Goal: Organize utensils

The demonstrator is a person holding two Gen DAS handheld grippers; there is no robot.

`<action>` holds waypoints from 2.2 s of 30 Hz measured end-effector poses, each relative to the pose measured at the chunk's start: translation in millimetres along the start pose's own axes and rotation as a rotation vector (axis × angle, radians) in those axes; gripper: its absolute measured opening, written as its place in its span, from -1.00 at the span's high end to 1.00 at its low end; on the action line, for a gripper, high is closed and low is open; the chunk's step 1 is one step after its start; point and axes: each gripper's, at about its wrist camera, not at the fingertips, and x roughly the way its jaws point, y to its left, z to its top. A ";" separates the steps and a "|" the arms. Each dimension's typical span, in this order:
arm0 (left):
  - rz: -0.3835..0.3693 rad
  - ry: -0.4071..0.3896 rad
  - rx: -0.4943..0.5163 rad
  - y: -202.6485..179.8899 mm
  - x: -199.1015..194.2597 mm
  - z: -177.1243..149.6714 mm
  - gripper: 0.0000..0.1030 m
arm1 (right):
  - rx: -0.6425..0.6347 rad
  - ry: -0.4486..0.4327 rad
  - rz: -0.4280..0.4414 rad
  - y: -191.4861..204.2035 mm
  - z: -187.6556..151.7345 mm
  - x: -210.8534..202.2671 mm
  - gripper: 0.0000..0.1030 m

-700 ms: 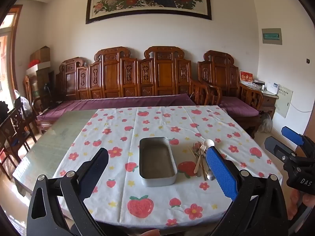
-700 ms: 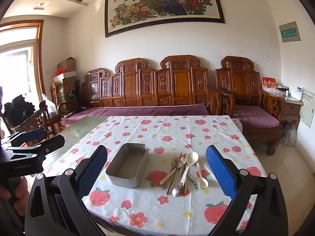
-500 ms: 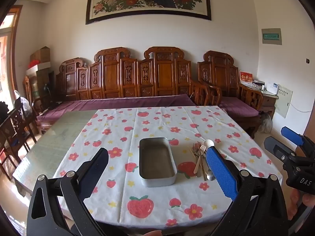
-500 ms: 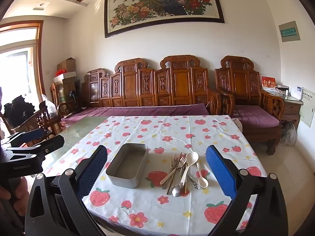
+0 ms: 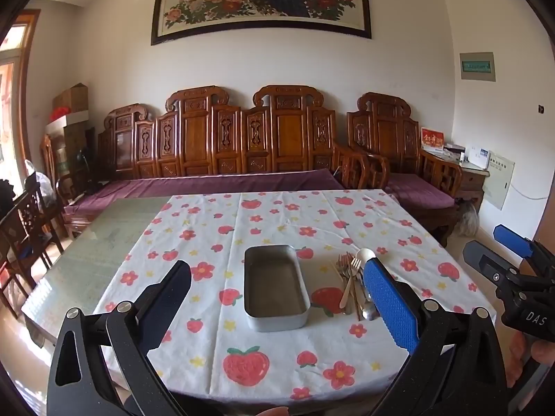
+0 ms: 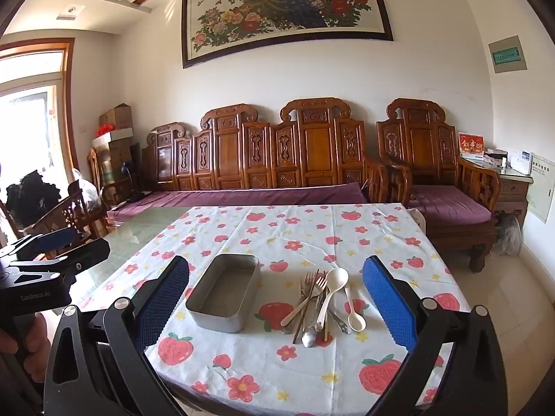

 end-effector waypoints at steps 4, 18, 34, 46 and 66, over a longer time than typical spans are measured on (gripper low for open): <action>-0.001 -0.001 0.000 0.0 -0.1 0.0 -0.87 | 0.001 -0.001 -0.001 -0.2 0.3 -0.5 -0.95; -0.001 -0.006 -0.001 0.2 -0.4 0.0 -0.87 | 0.003 -0.002 0.001 -1.5 1.2 -1.0 -0.95; -0.001 -0.010 0.000 0.1 -0.4 0.1 -0.87 | 0.004 -0.004 0.003 -1.5 2.5 -2.2 -0.95; 0.000 -0.012 0.002 0.1 -0.6 0.2 -0.87 | 0.005 -0.005 0.002 -2.2 2.5 -1.9 -0.95; -0.002 -0.013 0.000 -4.2 -2.4 7.9 -0.87 | 0.006 -0.006 0.002 -4.1 0.9 -0.9 -0.95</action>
